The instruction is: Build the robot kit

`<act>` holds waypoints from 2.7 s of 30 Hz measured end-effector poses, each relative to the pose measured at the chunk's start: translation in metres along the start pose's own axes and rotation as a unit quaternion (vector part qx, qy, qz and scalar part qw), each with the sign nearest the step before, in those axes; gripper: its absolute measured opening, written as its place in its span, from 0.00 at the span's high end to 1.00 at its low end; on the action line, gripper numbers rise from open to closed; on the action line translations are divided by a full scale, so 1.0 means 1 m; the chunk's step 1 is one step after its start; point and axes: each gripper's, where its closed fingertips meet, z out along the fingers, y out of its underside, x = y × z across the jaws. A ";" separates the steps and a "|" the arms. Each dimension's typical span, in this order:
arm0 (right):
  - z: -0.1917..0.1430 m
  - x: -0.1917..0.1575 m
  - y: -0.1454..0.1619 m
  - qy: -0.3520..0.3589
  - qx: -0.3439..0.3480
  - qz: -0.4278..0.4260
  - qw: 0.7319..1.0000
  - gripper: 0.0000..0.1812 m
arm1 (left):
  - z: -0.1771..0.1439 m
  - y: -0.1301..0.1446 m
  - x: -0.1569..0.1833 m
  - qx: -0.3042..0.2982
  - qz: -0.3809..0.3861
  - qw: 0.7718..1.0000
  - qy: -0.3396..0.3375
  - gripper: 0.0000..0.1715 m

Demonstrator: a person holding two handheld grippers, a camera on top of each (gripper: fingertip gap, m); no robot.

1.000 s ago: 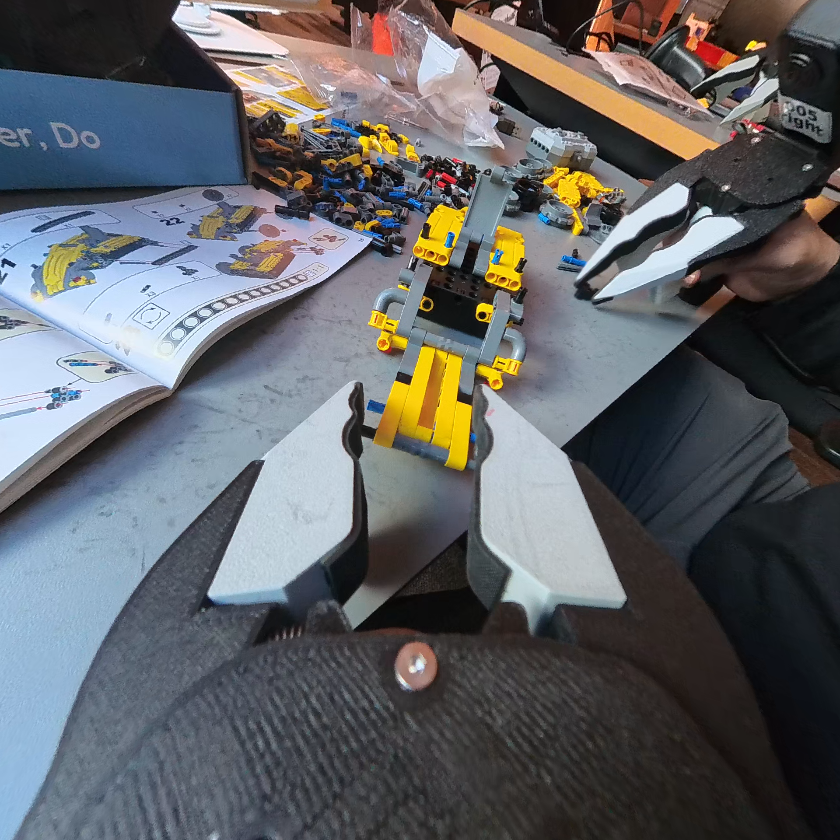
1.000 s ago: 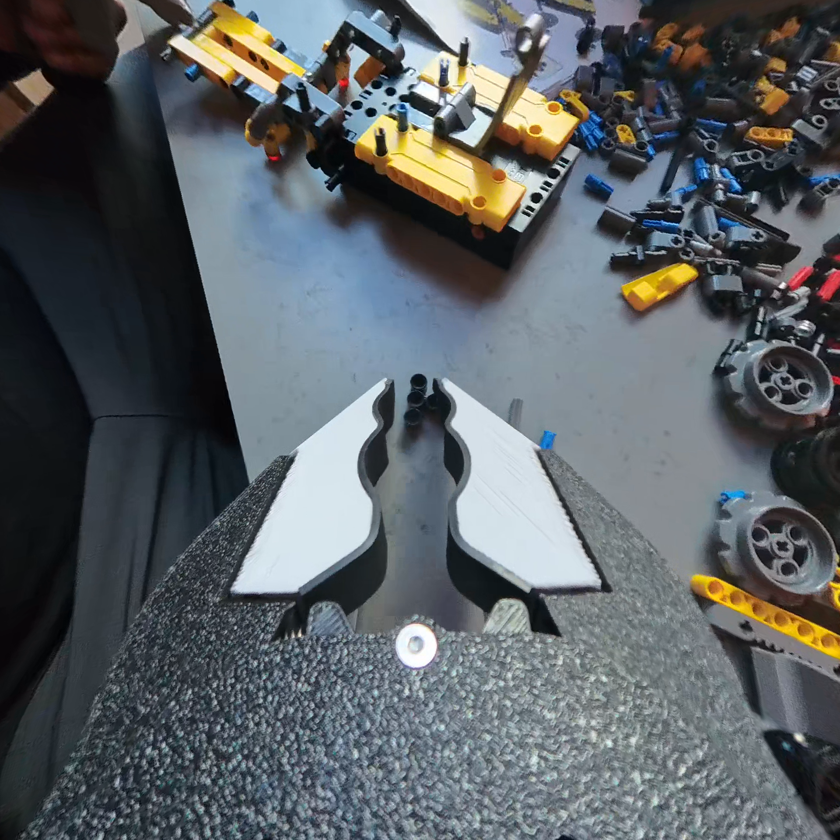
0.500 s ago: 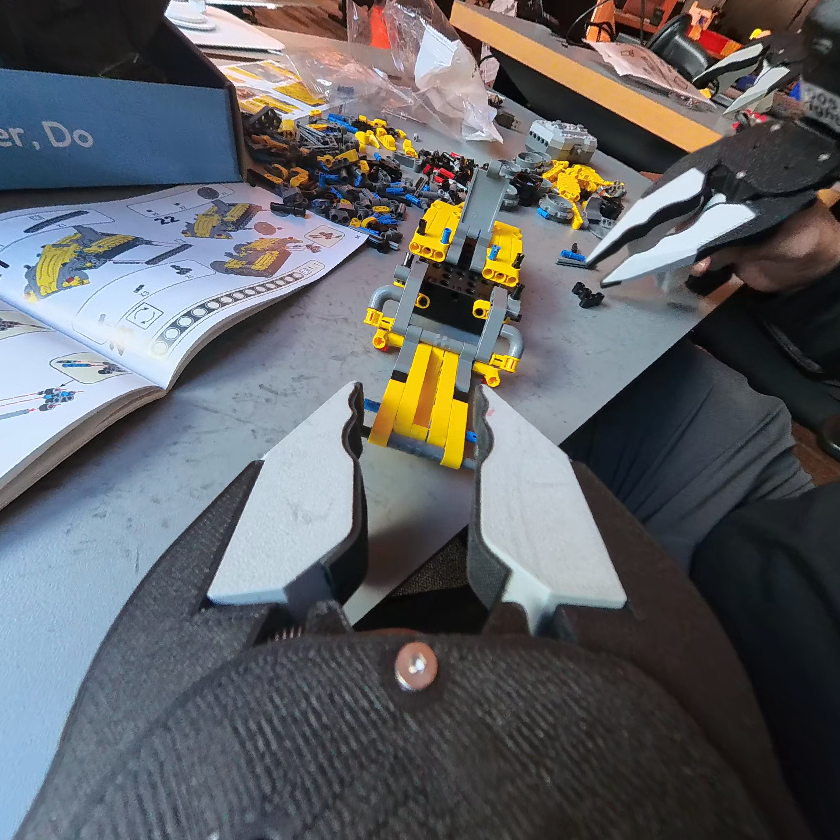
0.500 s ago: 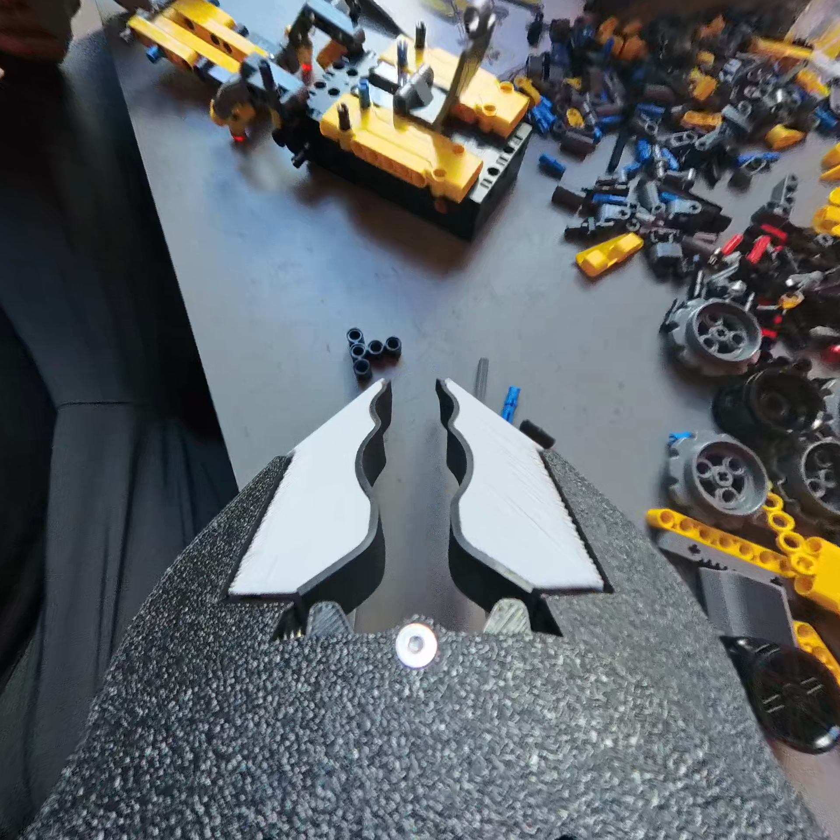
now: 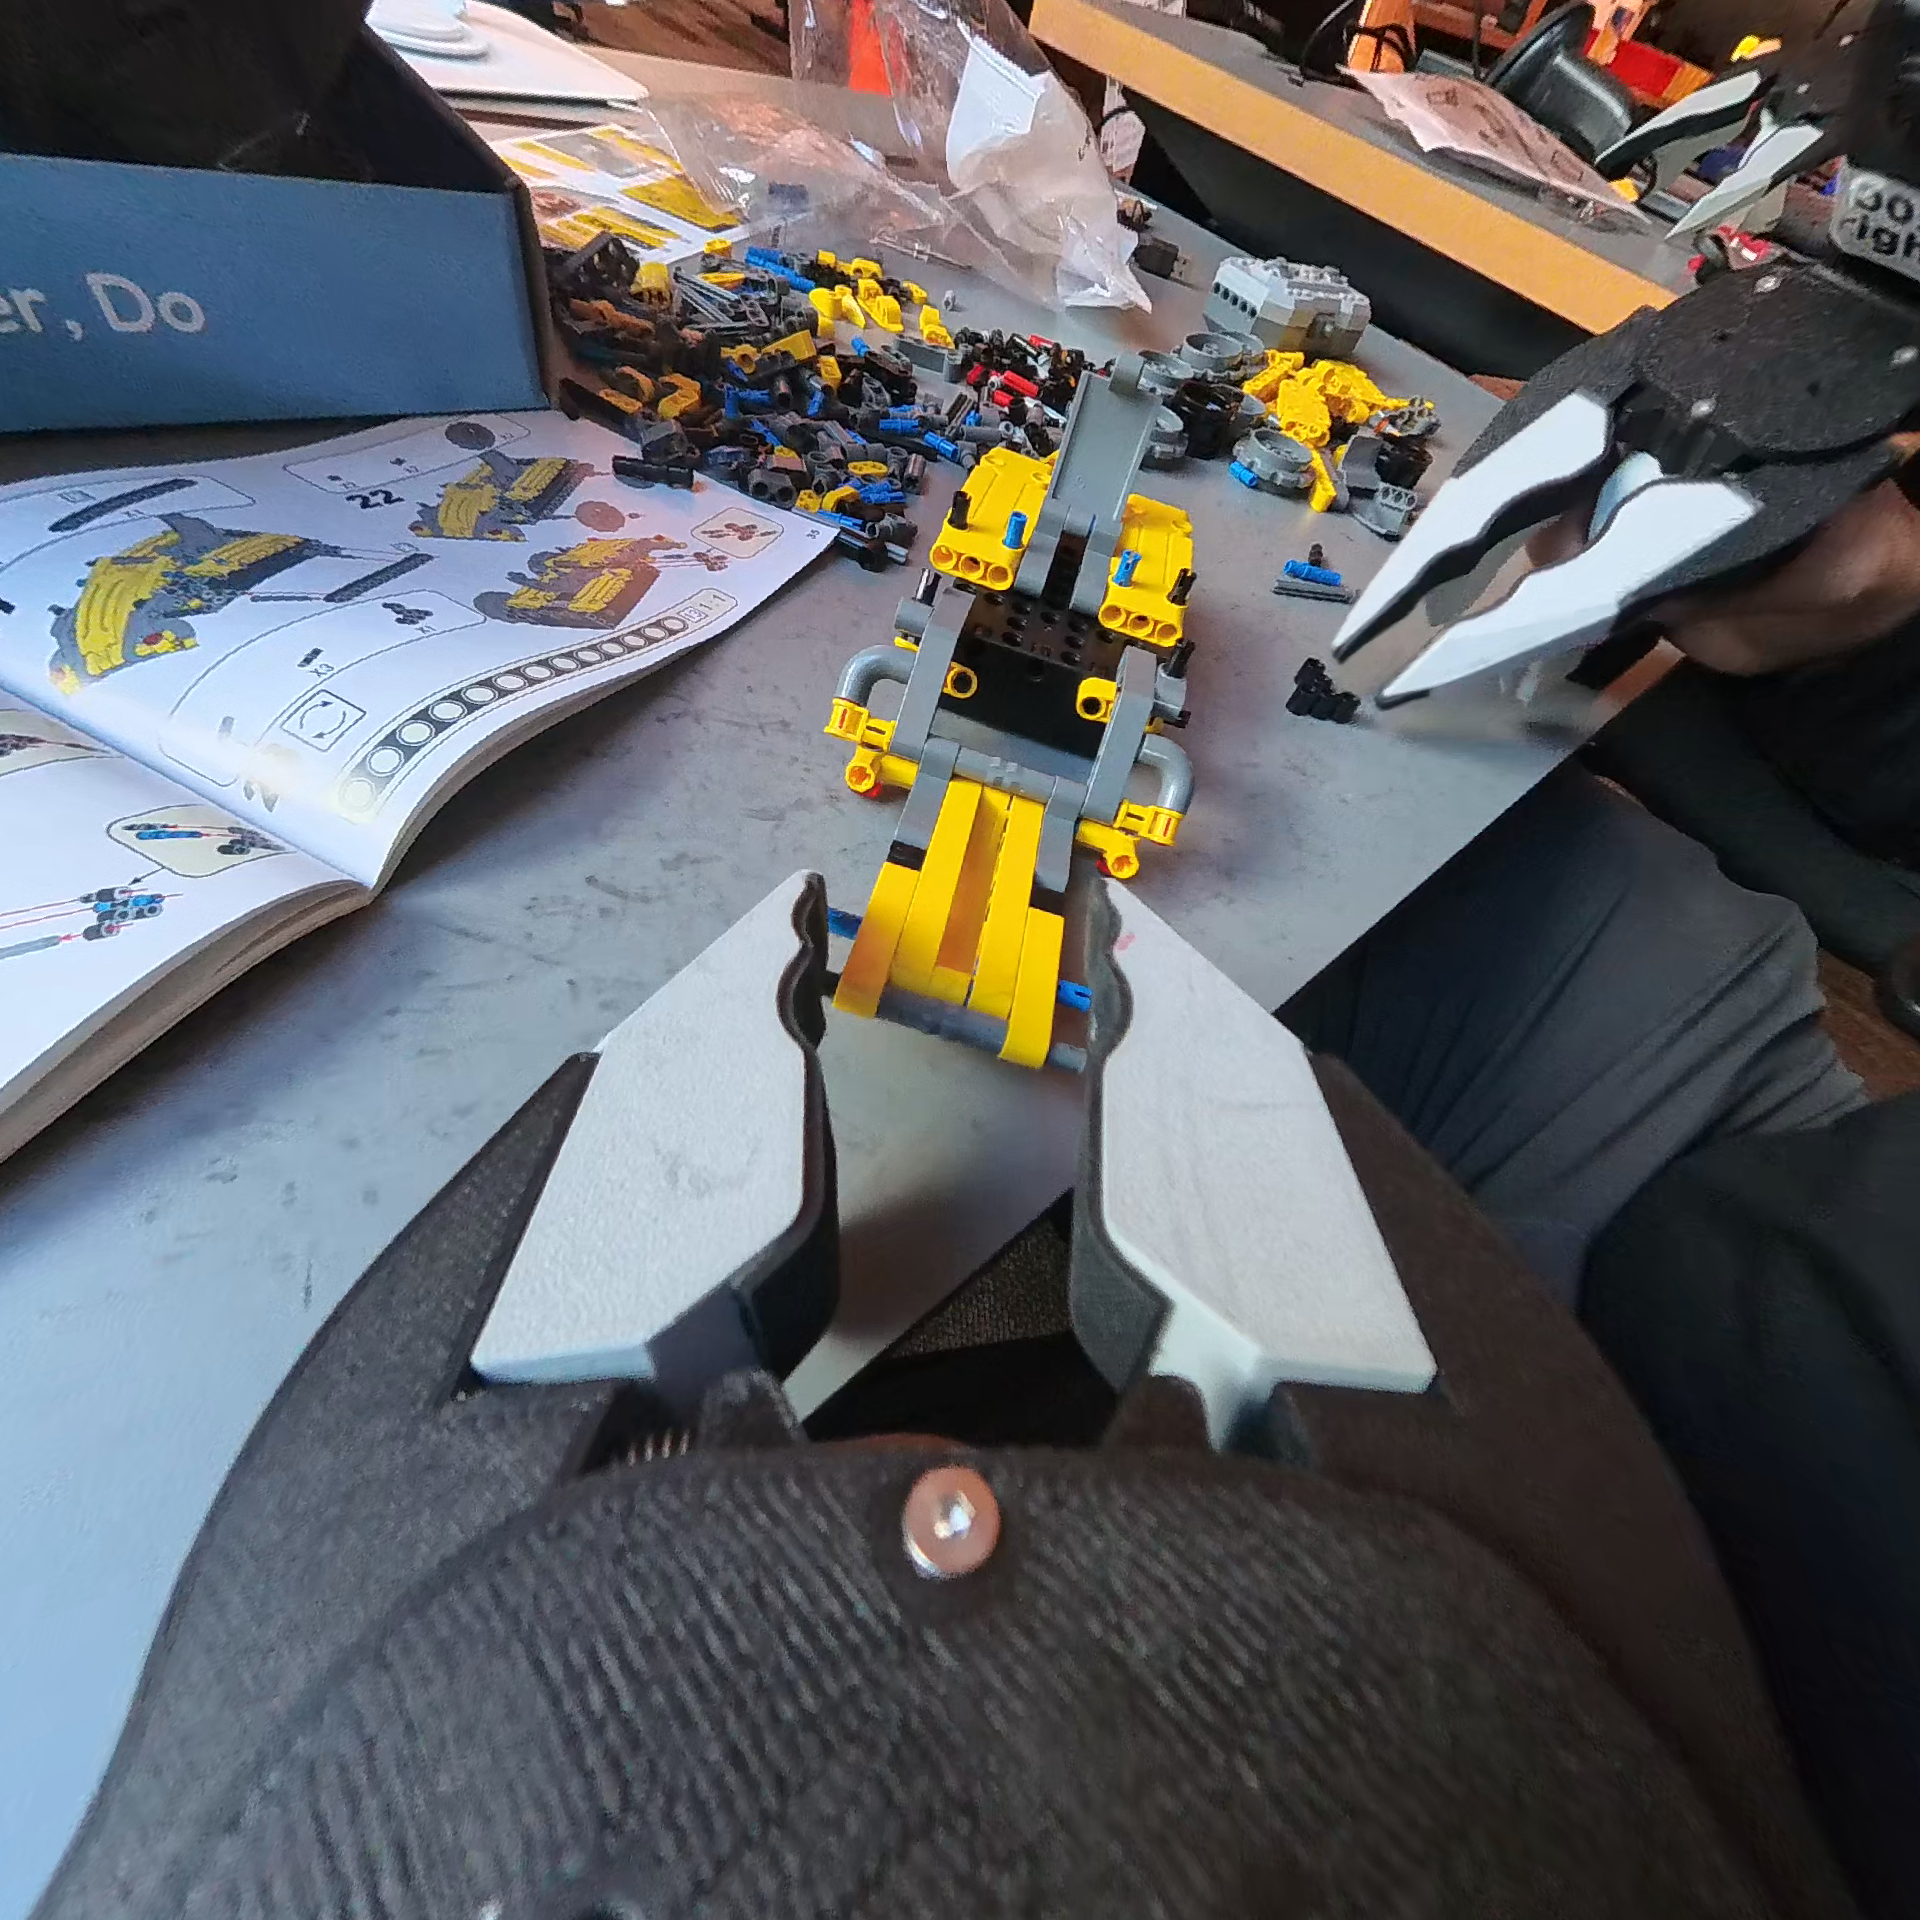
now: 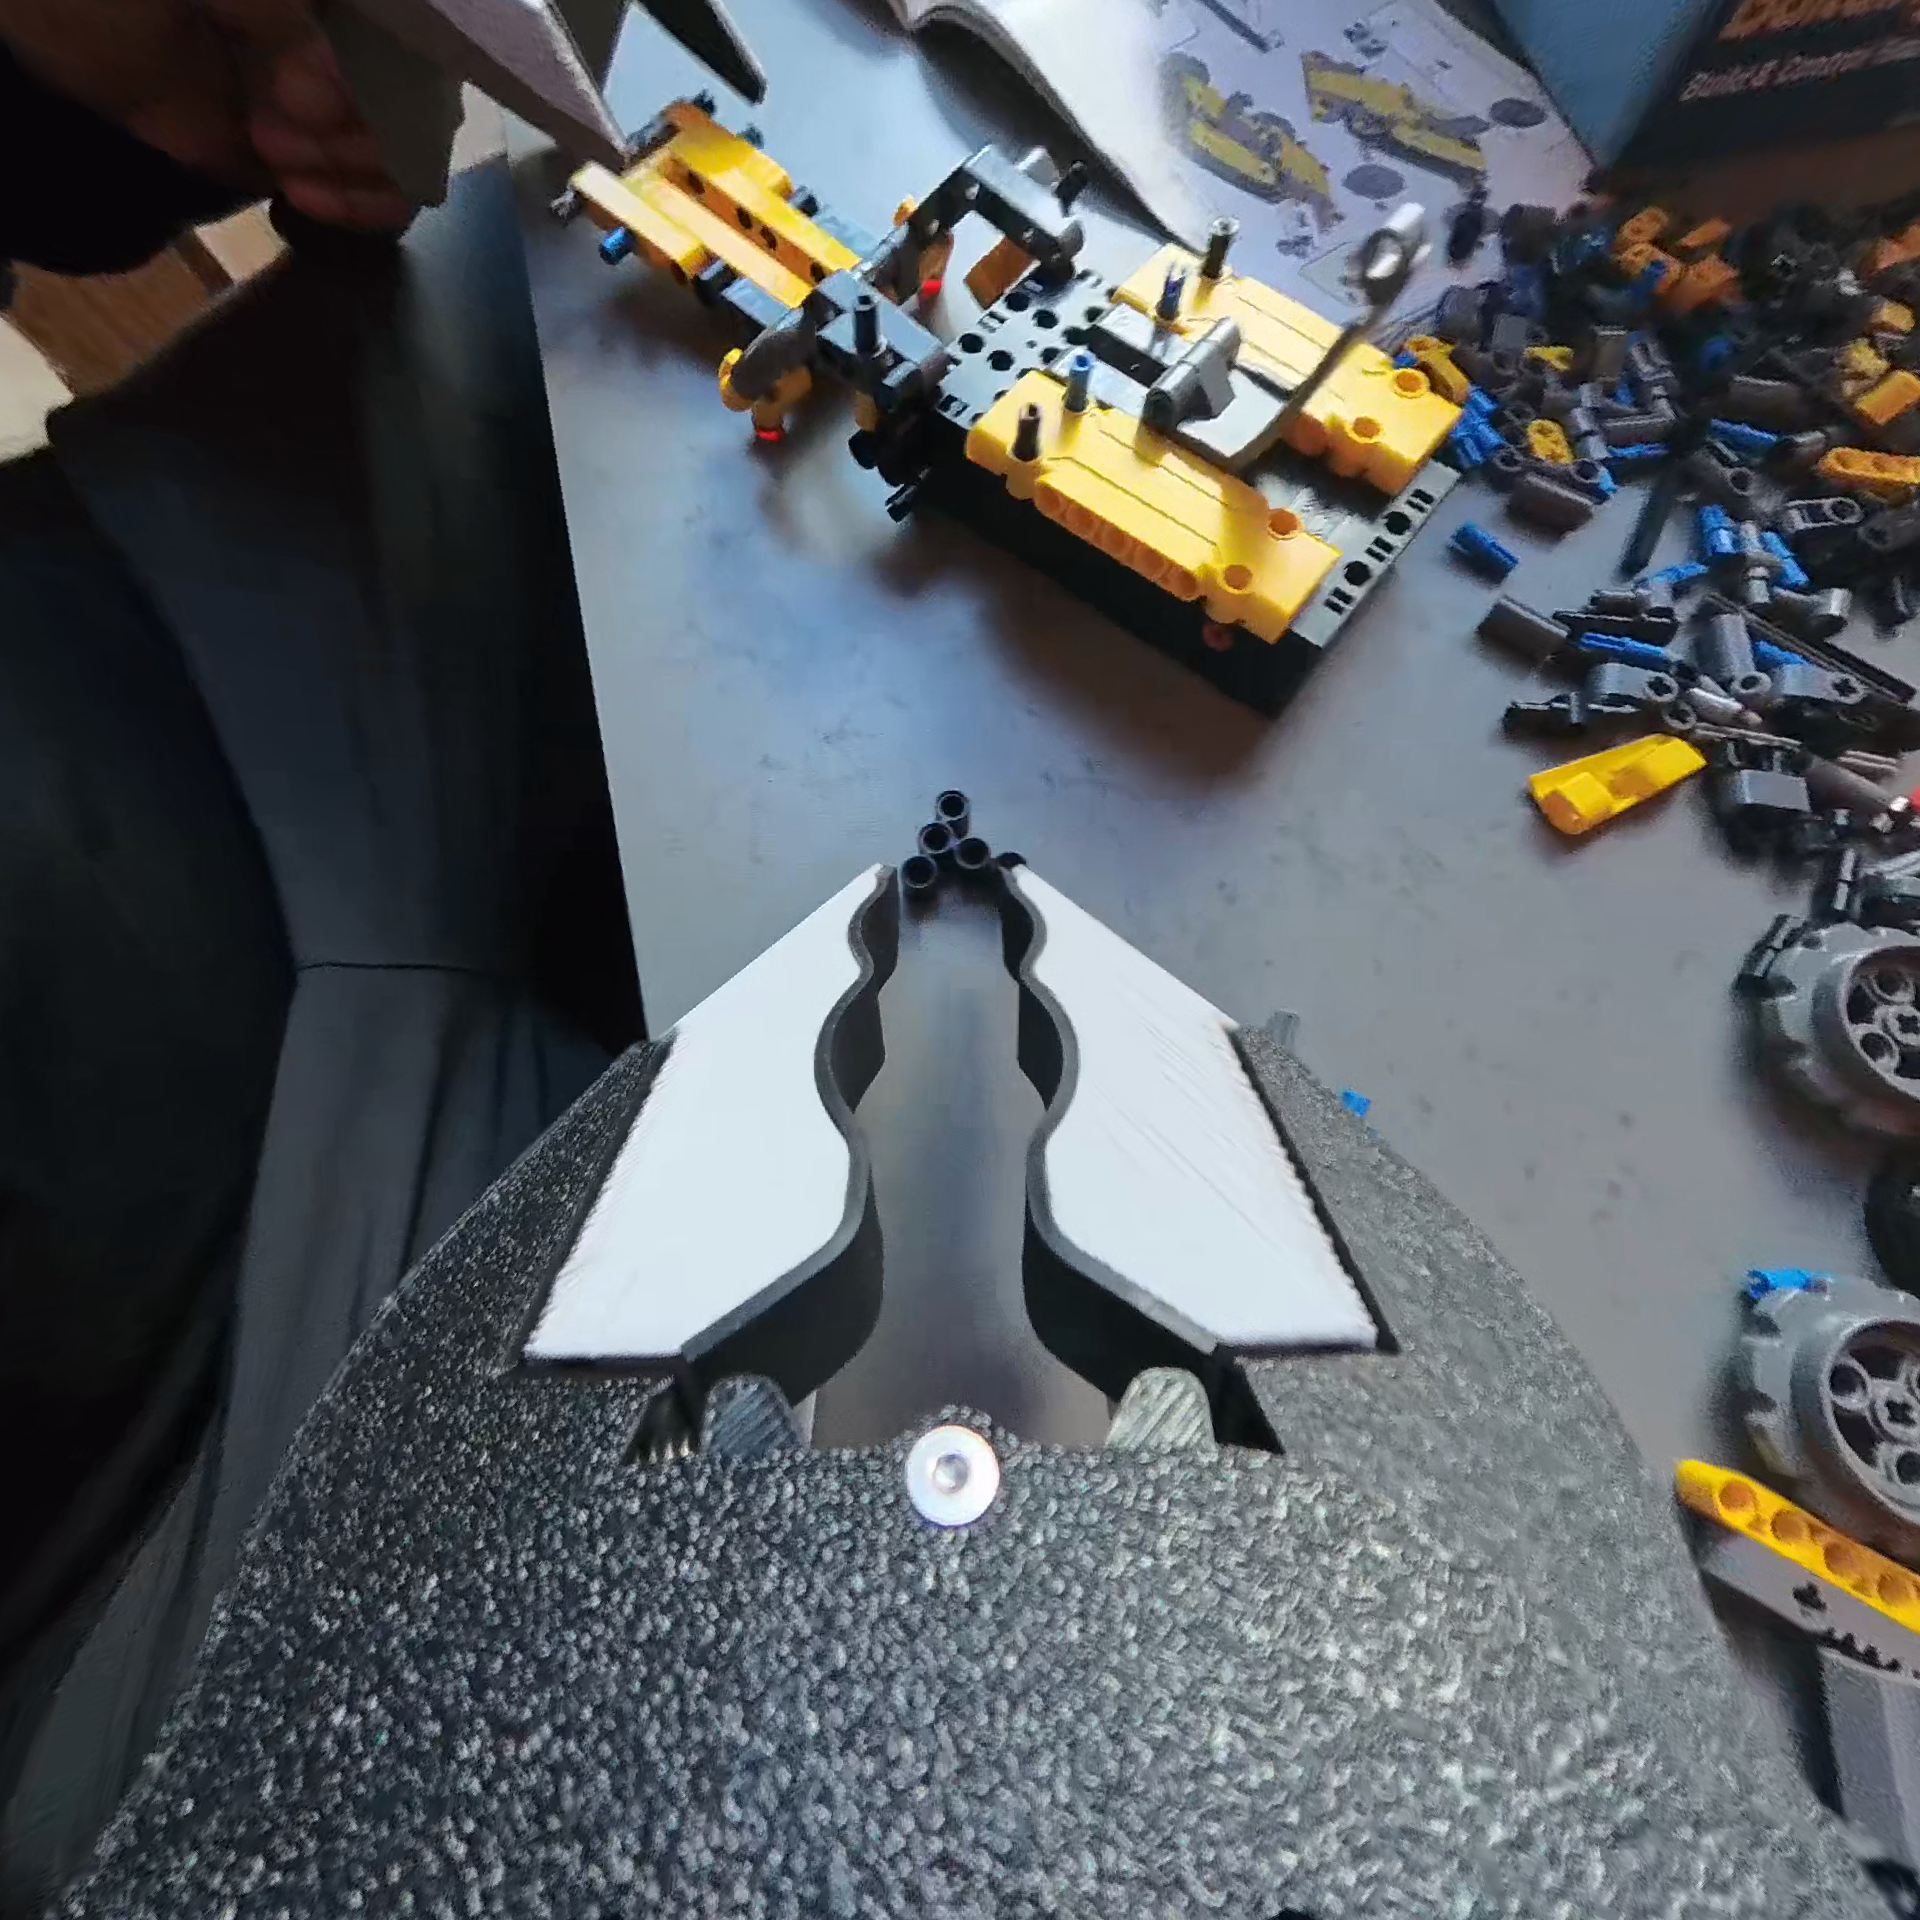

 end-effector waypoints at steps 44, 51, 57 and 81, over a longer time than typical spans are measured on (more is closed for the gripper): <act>0.004 0.029 0.004 0.077 -0.026 0.040 0.996 0.87 | 0.002 0.000 0.006 -0.003 0.006 1.000 0.005 0.73; 0.014 0.010 -0.004 0.027 -0.022 0.021 0.999 0.89 | 0.002 -0.004 0.013 -0.009 0.046 0.999 -0.008 0.73; 0.025 -0.020 -0.017 -0.015 -0.014 -0.012 1.000 0.88 | 0.031 -0.007 0.075 -0.041 0.117 0.990 0.060 0.73; -0.047 0.056 0.023 0.097 0.040 0.068 0.992 0.90 | 0.114 0.011 0.129 -0.125 0.160 0.974 0.101 0.81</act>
